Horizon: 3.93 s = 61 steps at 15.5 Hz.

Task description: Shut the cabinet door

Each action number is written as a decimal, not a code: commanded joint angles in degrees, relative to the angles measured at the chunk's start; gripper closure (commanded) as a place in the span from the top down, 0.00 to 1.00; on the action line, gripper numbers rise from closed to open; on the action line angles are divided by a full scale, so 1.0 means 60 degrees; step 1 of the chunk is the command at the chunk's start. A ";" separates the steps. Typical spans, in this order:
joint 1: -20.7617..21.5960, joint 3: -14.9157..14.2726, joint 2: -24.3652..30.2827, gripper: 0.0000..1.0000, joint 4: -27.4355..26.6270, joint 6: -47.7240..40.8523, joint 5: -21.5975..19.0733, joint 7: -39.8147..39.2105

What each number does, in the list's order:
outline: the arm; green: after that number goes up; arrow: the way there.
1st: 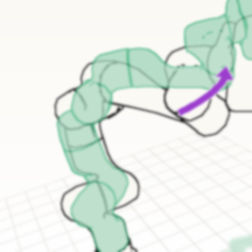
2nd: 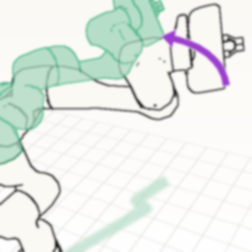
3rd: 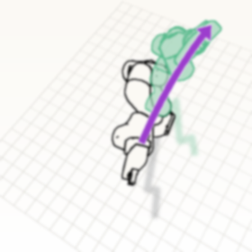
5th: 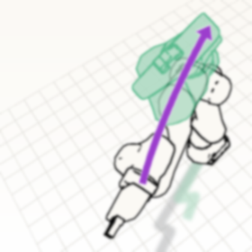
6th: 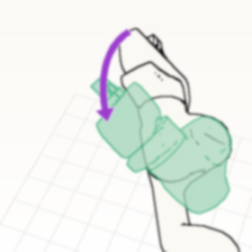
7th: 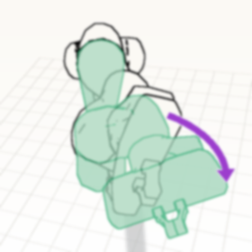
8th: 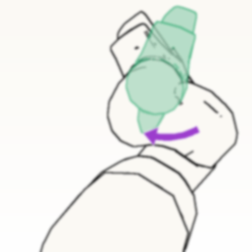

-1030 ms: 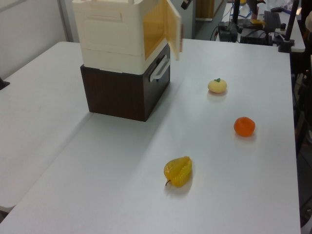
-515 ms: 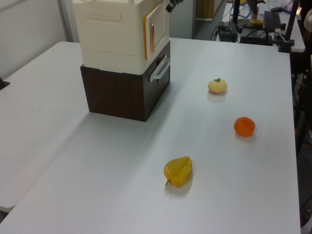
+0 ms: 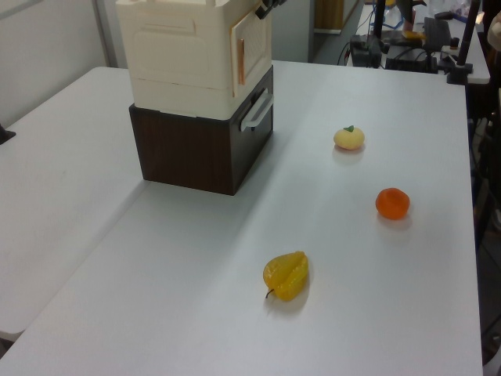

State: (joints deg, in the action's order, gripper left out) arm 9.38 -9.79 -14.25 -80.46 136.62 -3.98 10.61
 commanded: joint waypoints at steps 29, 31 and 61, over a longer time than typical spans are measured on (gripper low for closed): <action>0.0018 -0.0052 -0.0130 0.00 -0.0344 0.0931 -0.0568 -0.0361; 0.0062 -0.0067 -0.0013 0.00 -0.0521 0.0364 -0.0509 -0.0667; 0.0223 -0.0169 0.2463 1.00 -0.1854 -0.7506 0.1029 -0.2734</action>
State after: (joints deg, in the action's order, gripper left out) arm 10.63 -10.52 -0.98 -90.05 91.90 1.35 -5.24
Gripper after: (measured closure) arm 0.423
